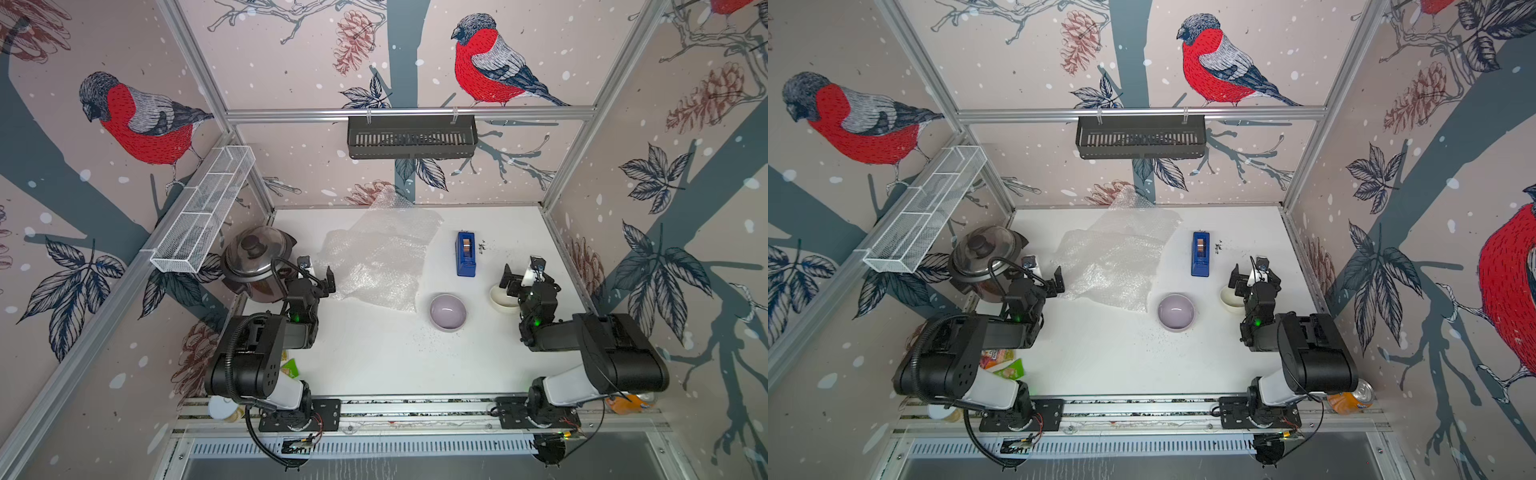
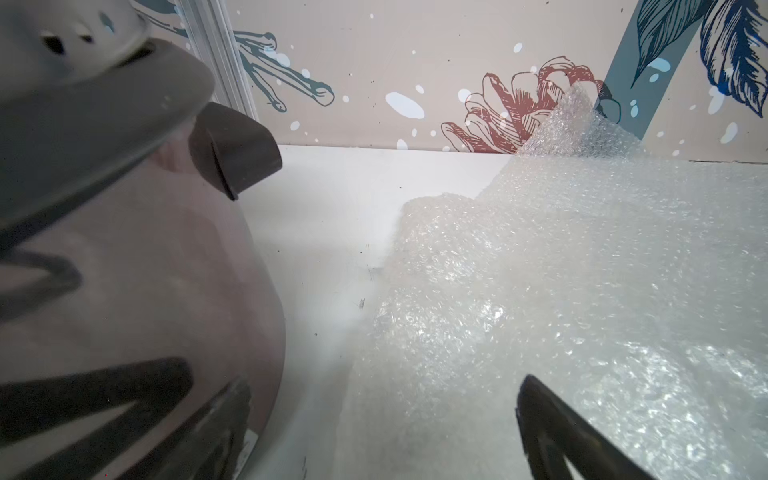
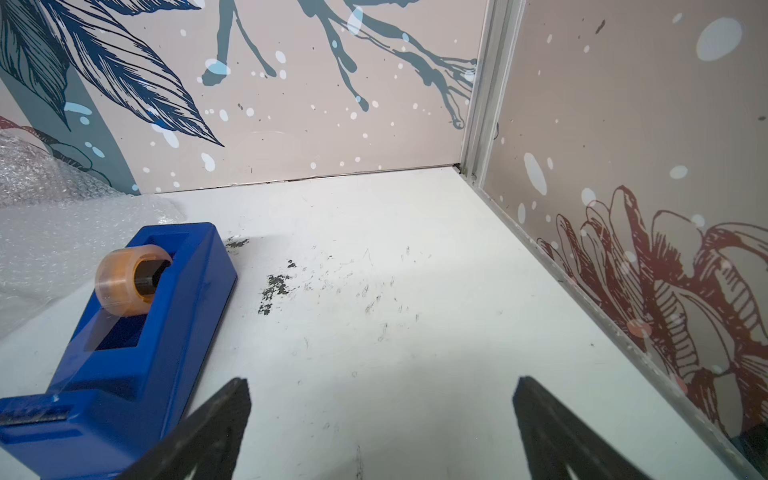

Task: Wrap bowls in bubble wrap
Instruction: Pick up the bowl from the center of the board.

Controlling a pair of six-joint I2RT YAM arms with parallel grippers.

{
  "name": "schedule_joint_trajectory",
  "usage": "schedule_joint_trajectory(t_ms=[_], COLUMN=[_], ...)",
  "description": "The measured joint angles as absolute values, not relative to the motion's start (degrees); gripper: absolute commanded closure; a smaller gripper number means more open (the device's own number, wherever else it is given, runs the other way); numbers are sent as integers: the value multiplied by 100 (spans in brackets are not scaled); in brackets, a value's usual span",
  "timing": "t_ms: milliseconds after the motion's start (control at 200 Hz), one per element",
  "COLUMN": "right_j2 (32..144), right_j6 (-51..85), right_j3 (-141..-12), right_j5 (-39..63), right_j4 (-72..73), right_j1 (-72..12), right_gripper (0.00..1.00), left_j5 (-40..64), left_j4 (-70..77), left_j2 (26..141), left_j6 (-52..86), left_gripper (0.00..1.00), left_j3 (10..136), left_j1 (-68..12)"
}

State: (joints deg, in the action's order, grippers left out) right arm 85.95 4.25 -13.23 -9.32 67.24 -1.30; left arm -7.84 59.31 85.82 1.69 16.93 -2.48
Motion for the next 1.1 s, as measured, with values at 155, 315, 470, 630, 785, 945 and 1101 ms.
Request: schedule_joint_trajectory(t_ms=[155,315,470,630,785,945,1101], right_j2=[8595,8595,8595,8595,8595,8584,8180], right_j6=[429,429,429,429,432,440,598], right_j3=[-1328,-1328,-1328,-1328,-1328,-1341,-1975], right_j5=[-888,-867,-862,-849,-849,-854,-1409], right_j4=[6722,6707,6685,6685,6685,6665,5610], right_j1=[-69,-67,-67,-69,-69,-71,-148], right_gripper=[0,0,0,0,0,0,0], left_j5=[-768,-768,-792,-808,-812,-854,-1127], left_j4=[5931,5931,5931,5931,5931,5929,5387], left_j2=[8586,8591,8593,8593,8593,8586,8333], left_j6=[169,172,169,169,169,172,266], left_gripper=[1,1,0,1,2,3,5], left_j3=[1691,1693,1693,1693,1693,1693,2010], left_j1=[-244,-235,-255,-255,-255,-255,-279])
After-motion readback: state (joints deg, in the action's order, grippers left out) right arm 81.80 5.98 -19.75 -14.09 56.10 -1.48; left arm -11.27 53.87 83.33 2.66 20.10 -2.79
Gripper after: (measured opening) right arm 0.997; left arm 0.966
